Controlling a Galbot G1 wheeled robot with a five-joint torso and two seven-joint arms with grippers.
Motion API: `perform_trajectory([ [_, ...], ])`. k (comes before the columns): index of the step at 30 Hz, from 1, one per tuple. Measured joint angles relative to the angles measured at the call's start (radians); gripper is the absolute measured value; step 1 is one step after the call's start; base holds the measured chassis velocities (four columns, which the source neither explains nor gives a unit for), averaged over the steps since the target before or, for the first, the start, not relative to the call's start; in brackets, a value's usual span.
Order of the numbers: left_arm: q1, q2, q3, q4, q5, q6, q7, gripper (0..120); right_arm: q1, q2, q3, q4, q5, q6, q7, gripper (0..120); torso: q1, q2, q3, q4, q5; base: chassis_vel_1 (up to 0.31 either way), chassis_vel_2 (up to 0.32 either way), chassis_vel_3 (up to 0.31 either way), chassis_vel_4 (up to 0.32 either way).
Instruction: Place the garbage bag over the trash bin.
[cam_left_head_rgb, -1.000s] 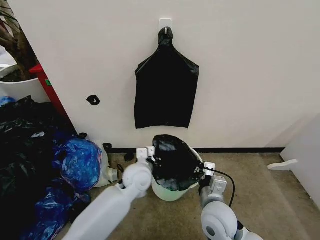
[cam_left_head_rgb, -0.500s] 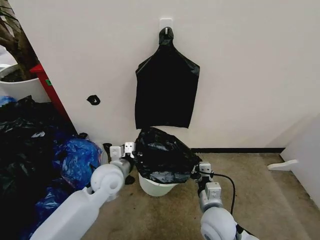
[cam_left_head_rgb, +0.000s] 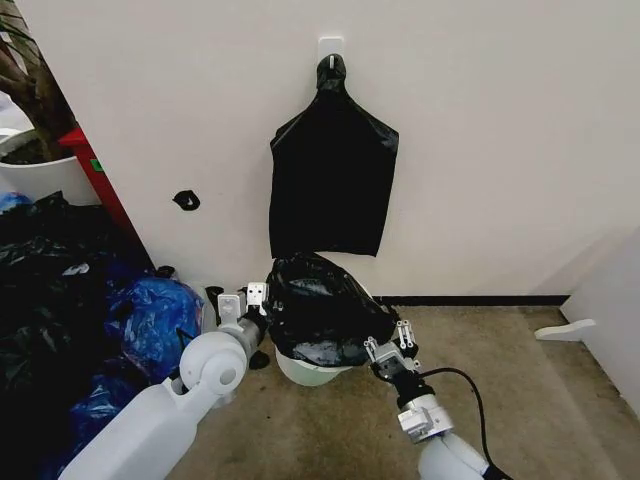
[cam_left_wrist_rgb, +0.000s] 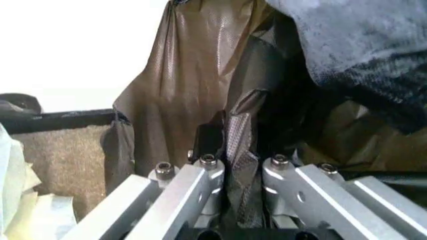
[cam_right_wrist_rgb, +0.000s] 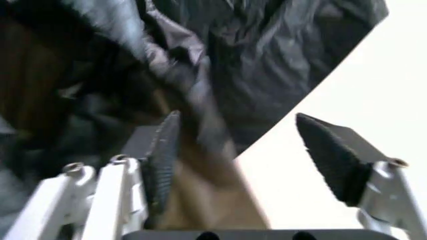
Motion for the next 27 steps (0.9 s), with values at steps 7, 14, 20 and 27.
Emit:
perform_trajectory([
  [7, -0.004, 0.01, 0.065, 0.002, 0.109, -0.029, 0.024, 4, 0.056, -0.032, 0.029, -0.035, -0.252, -0.04, -0.032, 91, 0.0, 0.0, 0.0, 0.0003, 0.0001, 0.0, 0.0, 0.0, 0.0],
  [14, -0.01, 0.014, 0.103, -0.005, 0.172, -0.054, 0.044, 4, 0.097, -0.087, 0.031, -0.037, -0.289, -0.067, -0.111, 95, 0.0, 0.0, 0.0, 0.0003, 0.0002, 0.0, 0.0, 0.0, 0.0],
  [20, -0.018, 0.018, 0.121, -0.01, 0.172, -0.053, 0.043, 4, 0.114, -0.102, 0.042, -0.049, -0.335, -0.024, -0.155, 75, 0.0, 0.0, 0.0, 0.0001, 0.0002, 0.0, 0.0, 0.0, 0.0],
  [27, -0.017, 0.013, 0.144, -0.014, 0.172, -0.041, 0.037, 4, 0.14, -0.095, 0.056, -0.062, -0.367, 0.068, -0.233, 49, 0.0, 0.0, 0.0, 0.0001, 0.0001, 0.0, 0.0, 0.0, 0.0],
])
